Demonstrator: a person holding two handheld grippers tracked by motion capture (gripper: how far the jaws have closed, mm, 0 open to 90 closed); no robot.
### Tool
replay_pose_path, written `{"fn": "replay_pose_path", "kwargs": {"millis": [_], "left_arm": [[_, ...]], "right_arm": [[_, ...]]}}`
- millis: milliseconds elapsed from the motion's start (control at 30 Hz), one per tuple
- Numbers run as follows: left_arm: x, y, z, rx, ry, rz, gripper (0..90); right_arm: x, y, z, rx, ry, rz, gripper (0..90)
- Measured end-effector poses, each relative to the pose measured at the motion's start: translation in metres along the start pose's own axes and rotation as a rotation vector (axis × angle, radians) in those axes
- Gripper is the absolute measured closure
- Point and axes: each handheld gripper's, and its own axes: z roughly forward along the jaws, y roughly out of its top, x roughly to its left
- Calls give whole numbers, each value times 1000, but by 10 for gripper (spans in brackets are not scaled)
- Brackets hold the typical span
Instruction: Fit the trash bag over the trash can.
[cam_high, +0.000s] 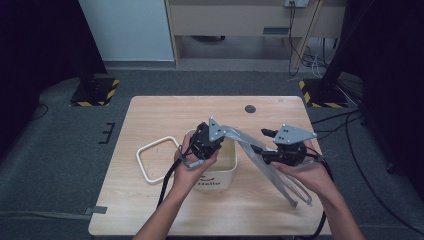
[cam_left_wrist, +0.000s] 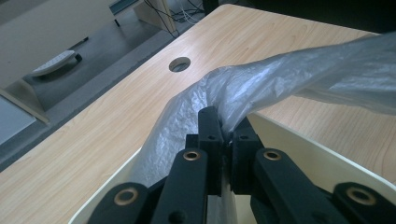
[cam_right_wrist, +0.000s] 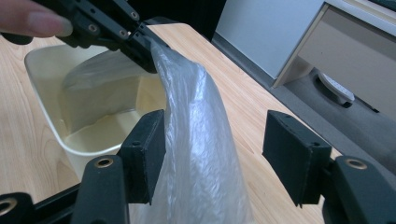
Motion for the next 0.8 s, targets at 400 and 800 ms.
{"fn": "replay_pose_path", "kwargs": {"millis": [400, 800], "left_arm": [[1, 1, 1, 9, 16, -8, 871], [2, 1, -5, -27, 3, -33, 874]], "right_arm": [[10, -21, -4, 1, 10, 13, 422], [20, -42, 21, 81, 32, 7, 346]]}}
